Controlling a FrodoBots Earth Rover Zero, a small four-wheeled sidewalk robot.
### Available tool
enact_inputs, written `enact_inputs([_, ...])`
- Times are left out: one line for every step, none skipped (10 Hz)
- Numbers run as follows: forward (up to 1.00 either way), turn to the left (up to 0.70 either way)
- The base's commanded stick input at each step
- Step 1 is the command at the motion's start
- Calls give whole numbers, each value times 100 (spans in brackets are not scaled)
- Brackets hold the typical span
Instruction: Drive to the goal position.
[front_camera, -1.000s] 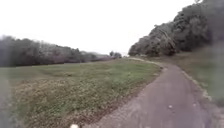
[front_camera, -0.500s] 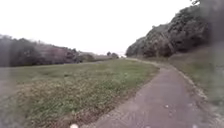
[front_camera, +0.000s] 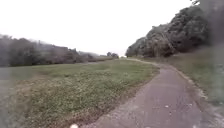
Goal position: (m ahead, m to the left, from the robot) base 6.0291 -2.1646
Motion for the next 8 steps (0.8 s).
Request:
enact_inputs([0, -85])
enact_inputs([0, -85])
enact_inputs([0, -85])
enact_inputs([0, -85])
enact_inputs([0, -85])
enact_inputs([0, -85])
enact_inputs([0, -85])
enact_inputs([0, -85])
